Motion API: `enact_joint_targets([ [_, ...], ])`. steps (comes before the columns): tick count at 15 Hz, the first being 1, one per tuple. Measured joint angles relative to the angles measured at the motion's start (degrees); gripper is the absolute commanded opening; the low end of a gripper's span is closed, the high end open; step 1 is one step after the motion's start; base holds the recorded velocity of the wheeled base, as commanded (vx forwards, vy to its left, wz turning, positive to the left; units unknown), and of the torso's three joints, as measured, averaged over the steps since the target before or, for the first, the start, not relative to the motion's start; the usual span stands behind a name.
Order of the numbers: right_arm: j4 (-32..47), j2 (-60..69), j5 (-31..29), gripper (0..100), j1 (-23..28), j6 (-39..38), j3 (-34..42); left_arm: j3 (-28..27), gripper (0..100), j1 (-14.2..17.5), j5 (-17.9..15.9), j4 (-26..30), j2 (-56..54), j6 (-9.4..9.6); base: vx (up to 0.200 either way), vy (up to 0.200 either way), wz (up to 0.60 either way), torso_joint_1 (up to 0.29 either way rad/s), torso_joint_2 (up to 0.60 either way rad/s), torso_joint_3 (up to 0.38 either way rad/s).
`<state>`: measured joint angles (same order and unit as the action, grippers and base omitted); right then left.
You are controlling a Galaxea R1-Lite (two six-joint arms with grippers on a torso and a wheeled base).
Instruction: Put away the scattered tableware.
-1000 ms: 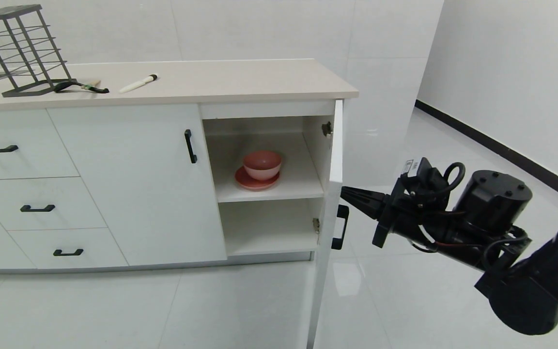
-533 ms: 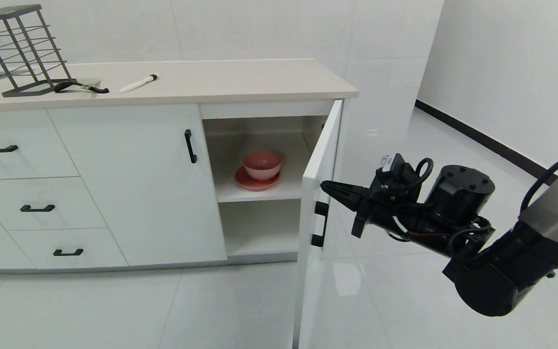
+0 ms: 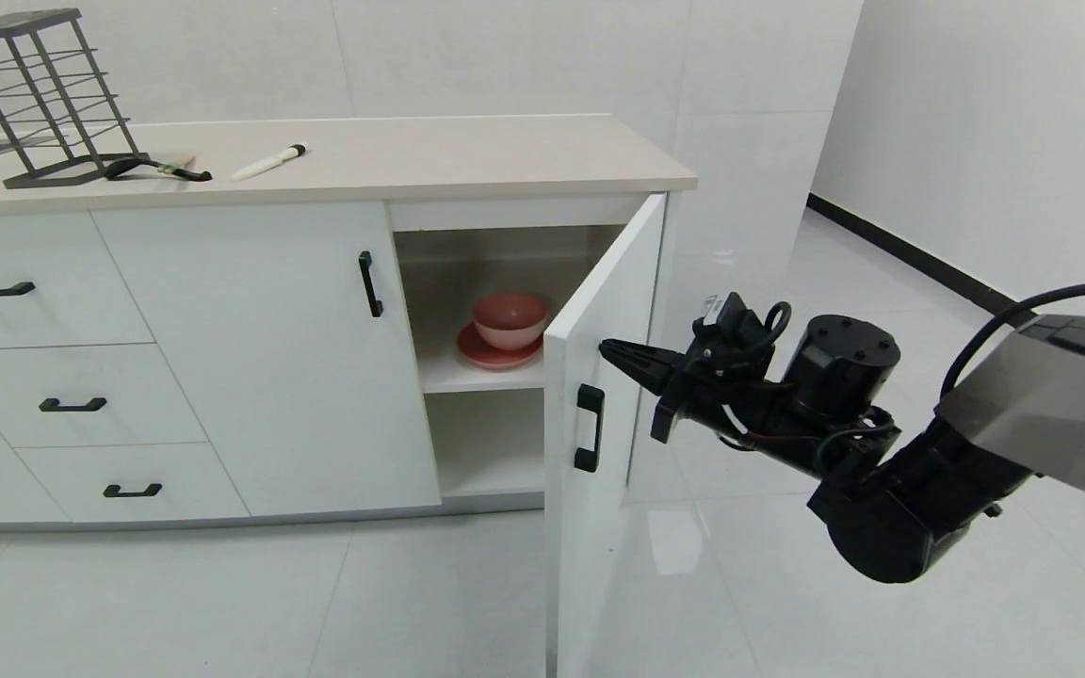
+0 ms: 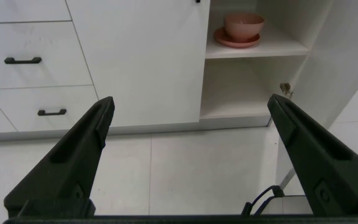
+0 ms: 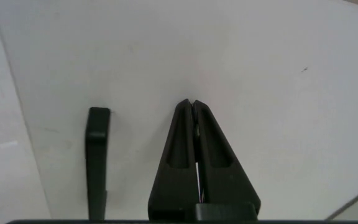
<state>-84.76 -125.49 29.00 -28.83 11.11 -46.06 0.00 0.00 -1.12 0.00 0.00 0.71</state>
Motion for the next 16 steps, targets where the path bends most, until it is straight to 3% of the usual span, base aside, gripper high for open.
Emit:
enact_joint_targets([
  [16, 0.00, -18.20, -2.43, 0, -1.01, -0.57, -27.72, 0.00, 100, 0.00, 0.00, 0.00, 0.00, 0.00, 0.000, 0.000, 0.00, 0.000, 0.00, 0.000],
])
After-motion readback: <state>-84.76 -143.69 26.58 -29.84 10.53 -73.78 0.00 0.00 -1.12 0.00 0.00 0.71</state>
